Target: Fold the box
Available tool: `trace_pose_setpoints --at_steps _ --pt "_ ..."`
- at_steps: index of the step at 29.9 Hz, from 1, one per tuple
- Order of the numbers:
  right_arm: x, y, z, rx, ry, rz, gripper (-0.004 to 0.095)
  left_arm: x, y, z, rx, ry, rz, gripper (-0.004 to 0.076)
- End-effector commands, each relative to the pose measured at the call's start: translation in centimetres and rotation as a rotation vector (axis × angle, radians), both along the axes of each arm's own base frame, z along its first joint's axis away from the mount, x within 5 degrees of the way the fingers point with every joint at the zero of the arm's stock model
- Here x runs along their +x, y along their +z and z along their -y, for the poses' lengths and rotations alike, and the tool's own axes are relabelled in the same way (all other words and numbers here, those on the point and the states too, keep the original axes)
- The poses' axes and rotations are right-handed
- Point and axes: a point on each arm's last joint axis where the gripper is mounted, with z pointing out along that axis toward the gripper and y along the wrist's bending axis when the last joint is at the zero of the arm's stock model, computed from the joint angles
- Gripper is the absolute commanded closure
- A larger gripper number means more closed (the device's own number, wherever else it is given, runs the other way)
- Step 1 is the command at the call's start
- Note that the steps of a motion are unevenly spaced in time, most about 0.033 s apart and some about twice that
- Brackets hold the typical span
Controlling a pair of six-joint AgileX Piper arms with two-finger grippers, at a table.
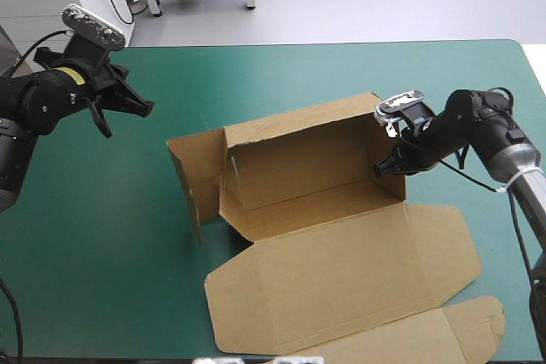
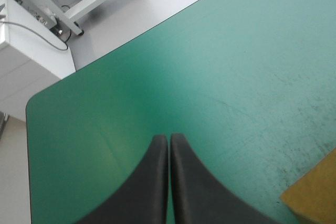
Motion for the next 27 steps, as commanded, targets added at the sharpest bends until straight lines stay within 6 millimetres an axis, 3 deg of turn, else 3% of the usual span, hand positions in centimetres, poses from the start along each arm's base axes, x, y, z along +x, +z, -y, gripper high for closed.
trace_pose_setpoints --at_steps 1,6,10,14,17,23,25,27 --pt "-0.3 2.5 1.2 0.006 -0.058 0.09 0.0927 -1.0 2.1 -1.1 -0.088 0.072 0.094 0.0732" --pt "1.0 1.1 1.8 -0.037 -0.131 0.068 0.0928 -1.2 1.8 -1.4 -0.115 0.098 0.047 0.0731" --pt "2.8 -1.4 1.7 -0.047 -0.137 0.017 0.0927 -1.3 1.5 -1.4 -0.113 0.098 0.009 0.0732" --pt "5.1 -3.3 1.5 -0.02 -0.186 0.073 0.09 -1.4 1.4 -1.4 -0.112 0.098 0.004 0.0731" --pt "5.8 -3.8 1.3 0.004 -0.202 0.099 0.0749 -1.4 1.5 -1.4 -0.11 0.097 0.011 0.0732" --pt "6.4 -2.6 1.1 0.026 -0.193 0.155 0.0295 -1.4 1.5 -1.4 -0.112 0.096 0.011 0.0732" --pt "6.7 -1.5 1.1 0.03 -0.189 0.187 0.0222 -1.4 1.5 -1.4 -0.117 0.095 0.01 0.0731" --pt "7.0 -0.1 1.0 0.036 -0.183 0.213 0.0224 -1.4 1.6 -1.3 -0.121 0.093 0.012 0.0732"
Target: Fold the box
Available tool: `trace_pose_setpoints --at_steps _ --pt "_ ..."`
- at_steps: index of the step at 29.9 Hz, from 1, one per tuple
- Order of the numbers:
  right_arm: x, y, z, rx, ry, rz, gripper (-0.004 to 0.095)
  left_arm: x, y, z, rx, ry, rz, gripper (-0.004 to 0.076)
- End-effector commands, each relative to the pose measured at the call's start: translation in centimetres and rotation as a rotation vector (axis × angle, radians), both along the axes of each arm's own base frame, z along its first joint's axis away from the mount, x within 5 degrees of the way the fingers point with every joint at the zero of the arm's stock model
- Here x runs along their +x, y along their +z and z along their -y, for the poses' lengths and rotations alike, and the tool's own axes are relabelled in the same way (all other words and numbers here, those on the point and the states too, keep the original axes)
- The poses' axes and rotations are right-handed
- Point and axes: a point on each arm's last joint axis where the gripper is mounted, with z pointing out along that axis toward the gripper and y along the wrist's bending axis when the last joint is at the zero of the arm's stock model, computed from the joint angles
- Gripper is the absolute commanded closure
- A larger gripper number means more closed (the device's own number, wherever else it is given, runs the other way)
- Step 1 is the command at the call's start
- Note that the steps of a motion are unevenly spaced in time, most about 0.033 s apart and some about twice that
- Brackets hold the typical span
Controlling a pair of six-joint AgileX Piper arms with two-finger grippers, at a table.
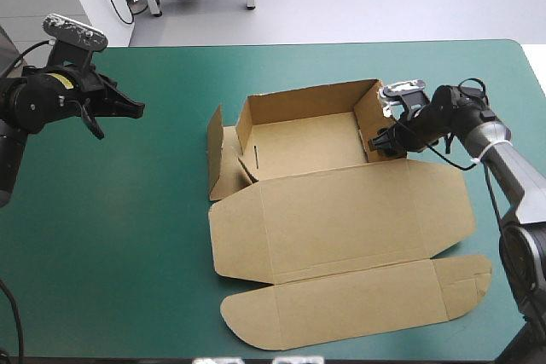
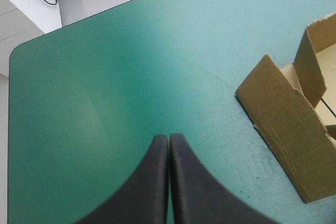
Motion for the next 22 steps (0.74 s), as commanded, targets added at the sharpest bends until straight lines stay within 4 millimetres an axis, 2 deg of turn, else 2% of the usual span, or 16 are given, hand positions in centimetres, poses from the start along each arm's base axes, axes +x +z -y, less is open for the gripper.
trace_pose_setpoints --at_steps 1,9,13,17,22 --pt "0.2 5.2 0.1 0.012 0.01 0.147 0.0224 -1.0 2.2 -0.1 -0.032 0.004 0.119 0.0732" --pt "-0.5 10.9 -0.1 0.013 0.061 0.151 0.0231 -1.0 2.2 0.0 -0.046 0.0 0.119 0.0732" --pt "-1.1 13.0 -0.1 0.011 0.08 0.153 0.0231 -1.1 2.3 0.2 -0.043 -0.021 0.122 0.0732" --pt "-1.0 13.1 -0.1 0.01 0.078 0.149 0.0231 -1.7 1.6 0.1 -0.054 -0.008 0.102 0.0732" --pt "-0.2 11.7 -0.2 0.014 0.068 0.101 0.0231 -3.3 -0.8 -0.1 -0.057 -0.002 0.032 0.0732"
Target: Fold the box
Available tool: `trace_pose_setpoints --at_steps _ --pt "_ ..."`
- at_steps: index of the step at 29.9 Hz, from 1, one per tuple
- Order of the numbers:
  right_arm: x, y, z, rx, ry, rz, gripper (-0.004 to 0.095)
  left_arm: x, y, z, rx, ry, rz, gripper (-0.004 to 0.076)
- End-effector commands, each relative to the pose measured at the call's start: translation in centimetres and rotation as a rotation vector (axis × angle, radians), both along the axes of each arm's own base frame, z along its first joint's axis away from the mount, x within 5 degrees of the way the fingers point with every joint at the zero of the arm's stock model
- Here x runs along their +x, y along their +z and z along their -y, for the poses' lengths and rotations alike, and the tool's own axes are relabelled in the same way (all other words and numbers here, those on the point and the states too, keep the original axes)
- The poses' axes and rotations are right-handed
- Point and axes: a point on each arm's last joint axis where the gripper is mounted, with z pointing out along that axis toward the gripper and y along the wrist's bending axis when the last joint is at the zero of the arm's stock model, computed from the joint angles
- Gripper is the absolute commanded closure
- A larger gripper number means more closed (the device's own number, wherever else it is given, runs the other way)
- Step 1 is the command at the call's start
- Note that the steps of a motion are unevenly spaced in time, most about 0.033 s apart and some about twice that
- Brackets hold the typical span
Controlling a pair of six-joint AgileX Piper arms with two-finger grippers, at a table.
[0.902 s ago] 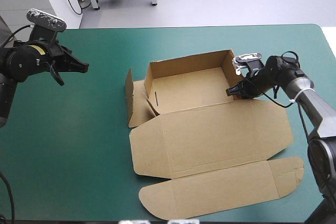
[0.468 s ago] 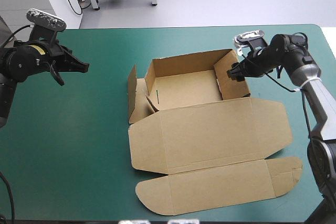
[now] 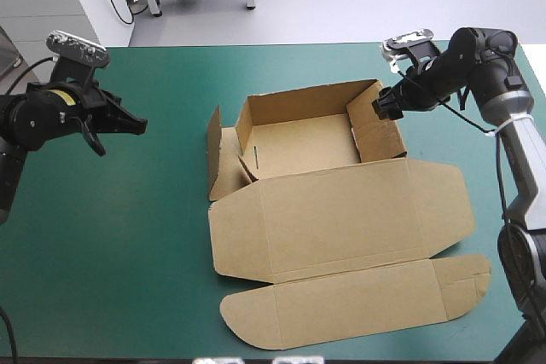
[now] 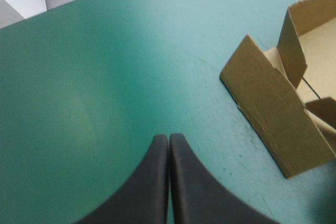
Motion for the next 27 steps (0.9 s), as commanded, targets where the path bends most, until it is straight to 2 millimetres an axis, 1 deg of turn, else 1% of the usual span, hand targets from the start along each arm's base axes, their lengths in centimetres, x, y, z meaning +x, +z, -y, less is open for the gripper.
trace_pose_setpoints --at_steps 1,6,10,14,16,21,24,27 --pt "-0.1 1.5 0.2 0.009 -0.016 0.058 0.0231 -1.8 0.5 -0.2 -0.038 0.015 0.068 0.0732" --pt "1.1 -0.5 0.1 0.004 -0.021 0.011 0.0231 -3.7 -1.4 -0.3 -0.057 0.028 0.025 0.0732" --pt "2.4 -2.5 0.0 -0.004 -0.024 -0.029 0.0231 -5.0 -2.6 -0.1 -0.1 0.019 -0.004 0.0732" --pt "3.3 -4.1 -0.1 0.0 -0.024 -0.066 0.0234 -6.3 -4.5 0.0 -0.139 0.018 -0.022 0.0732" --pt "3.6 -4.7 -0.1 -0.001 -0.025 -0.077 0.0235 -6.6 -5.5 0.0 -0.143 0.025 -0.021 0.0732" --pt "4.2 -5.9 -0.2 -0.004 -0.026 -0.102 0.0235 -6.8 -8.1 0.0 -0.146 0.032 -0.1 0.0732" --pt "4.2 -6.0 -0.2 -0.003 -0.028 -0.105 0.0241 -6.9 -8.8 0.2 -0.169 0.033 -0.118 0.0731" --pt "4.3 -6.0 -0.2 -0.002 -0.029 -0.101 0.0372 -6.8 -8.7 0.2 -0.185 0.033 -0.105 0.0732"
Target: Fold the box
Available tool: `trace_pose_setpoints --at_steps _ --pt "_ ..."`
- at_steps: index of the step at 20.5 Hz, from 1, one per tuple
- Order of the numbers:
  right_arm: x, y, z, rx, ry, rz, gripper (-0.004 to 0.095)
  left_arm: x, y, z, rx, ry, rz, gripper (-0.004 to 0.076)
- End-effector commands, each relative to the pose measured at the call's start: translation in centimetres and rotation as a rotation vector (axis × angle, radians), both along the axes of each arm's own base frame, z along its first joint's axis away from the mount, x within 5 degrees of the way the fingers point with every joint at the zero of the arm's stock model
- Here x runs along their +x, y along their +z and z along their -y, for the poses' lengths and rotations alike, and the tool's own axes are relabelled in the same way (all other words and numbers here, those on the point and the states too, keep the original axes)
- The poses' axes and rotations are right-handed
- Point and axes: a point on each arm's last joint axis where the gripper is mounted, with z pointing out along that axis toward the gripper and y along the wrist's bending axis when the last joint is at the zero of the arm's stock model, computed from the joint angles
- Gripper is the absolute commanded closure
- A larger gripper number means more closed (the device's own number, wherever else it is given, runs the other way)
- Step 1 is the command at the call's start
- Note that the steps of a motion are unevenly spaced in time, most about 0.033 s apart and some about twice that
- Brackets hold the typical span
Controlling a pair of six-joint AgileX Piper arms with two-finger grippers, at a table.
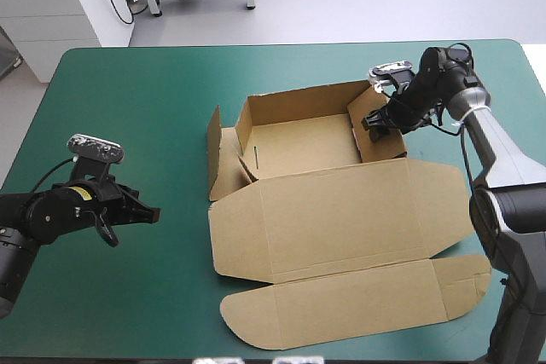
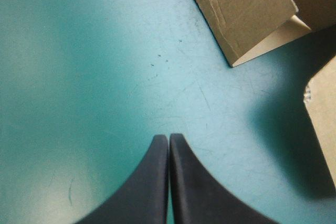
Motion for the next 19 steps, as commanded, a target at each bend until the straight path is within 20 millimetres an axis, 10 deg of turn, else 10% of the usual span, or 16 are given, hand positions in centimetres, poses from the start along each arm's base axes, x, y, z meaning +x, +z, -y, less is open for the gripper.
trace_pose_setpoints --at_steps 1,7,13,19 --pt "-0.4 3.1 0.2 0.018 -0.008 0.102 0.0438 0.3 1.5 0.1 -0.052 0.025 0.107 0.0732" --pt "-0.3 3.0 0.2 0.014 -0.002 0.102 0.0927 0.2 1.6 0.3 -0.072 0.017 0.107 0.0732" --pt "-0.5 3.7 0.1 0.024 -0.005 0.095 0.0928 0.3 1.5 0.4 -0.079 0.017 0.1 0.0732" --pt "-2.1 9.0 0.1 0.061 0.001 0.205 0.0929 0.6 1.3 0.3 -0.074 0.019 0.098 0.0732"
